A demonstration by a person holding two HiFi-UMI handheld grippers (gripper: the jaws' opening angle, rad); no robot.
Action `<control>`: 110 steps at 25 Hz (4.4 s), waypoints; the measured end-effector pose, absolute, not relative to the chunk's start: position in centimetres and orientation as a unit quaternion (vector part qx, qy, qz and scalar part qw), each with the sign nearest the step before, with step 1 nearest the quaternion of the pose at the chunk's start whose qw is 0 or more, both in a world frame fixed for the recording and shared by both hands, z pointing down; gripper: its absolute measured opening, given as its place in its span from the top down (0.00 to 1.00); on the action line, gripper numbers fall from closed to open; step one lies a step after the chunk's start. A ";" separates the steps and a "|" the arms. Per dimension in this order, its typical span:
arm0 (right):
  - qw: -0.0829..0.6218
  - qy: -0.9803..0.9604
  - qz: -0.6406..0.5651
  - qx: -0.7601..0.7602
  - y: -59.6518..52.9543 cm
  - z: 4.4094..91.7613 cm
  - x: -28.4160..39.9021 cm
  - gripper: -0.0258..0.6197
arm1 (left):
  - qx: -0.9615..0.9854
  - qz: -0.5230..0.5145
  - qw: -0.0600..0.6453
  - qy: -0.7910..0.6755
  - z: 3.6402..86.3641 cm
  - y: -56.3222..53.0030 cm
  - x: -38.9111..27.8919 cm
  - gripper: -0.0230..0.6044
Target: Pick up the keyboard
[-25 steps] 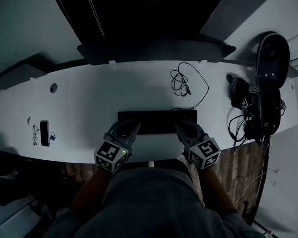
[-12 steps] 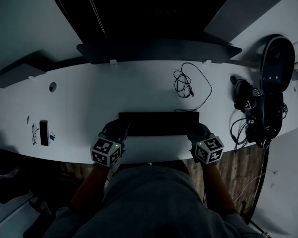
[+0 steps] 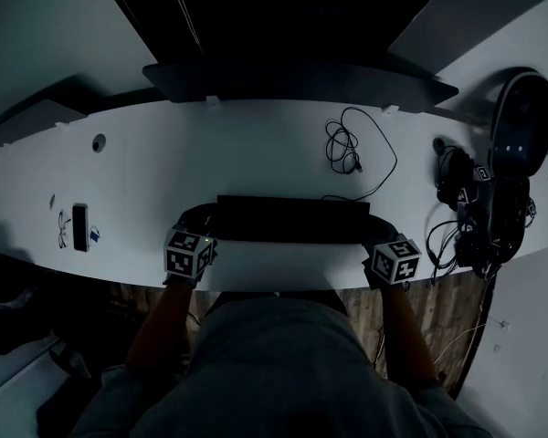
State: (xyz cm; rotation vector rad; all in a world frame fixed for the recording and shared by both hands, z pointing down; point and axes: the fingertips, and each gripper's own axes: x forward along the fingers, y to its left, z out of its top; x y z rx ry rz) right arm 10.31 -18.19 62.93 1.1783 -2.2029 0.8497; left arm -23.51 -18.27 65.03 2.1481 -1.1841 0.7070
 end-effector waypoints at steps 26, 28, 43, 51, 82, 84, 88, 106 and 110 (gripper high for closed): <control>0.267 -0.727 0.461 0.433 -19.8 72.6 16.8 0.58 | 0.719 0.280 0.467 -0.433 74.4 -19.9 -24.4 0.53; 0.267 -0.725 0.469 0.428 -20.1 73.1 16.6 0.57 | 0.721 0.278 0.468 -0.428 74.2 -19.9 -24.2 0.52; 0.262 -0.719 0.507 0.397 -20.7 74.9 15.0 0.55 | 0.729 0.267 0.492 -0.395 74.7 -20.4 -22.6 0.51; 0.279 -0.711 0.510 0.396 -20.6 75.1 14.8 0.55 | 0.722 0.262 0.513 -0.384 74.9 -20.1 -22.5 0.56; 0.292 -0.725 0.454 0.428 -21.8 69.9 13.6 0.55 | 0.735 0.211 0.481 -0.430 70.3 -21.0 -23.2 0.58; 0.285 -0.735 0.440 0.431 -22.2 68.6 13.4 0.55 | 0.742 0.203 0.469 -0.434 69.2 -21.3 -23.4 0.58; 0.270 -0.755 0.408 0.436 -23.4 66.1 13.1 0.55 | 0.753 0.187 0.446 -0.446 67.0 -21.8 -23.8 0.58; 0.187 -0.815 0.315 0.450 -26.2 55.9 11.9 0.55 | 0.797 0.136 0.325 -0.492 55.6 -24.6 -24.9 0.58; 0.177 -0.821 0.296 0.454 -26.3 53.7 12.2 0.55 | 0.804 0.123 0.311 -0.493 53.5 -24.8 -24.5 0.58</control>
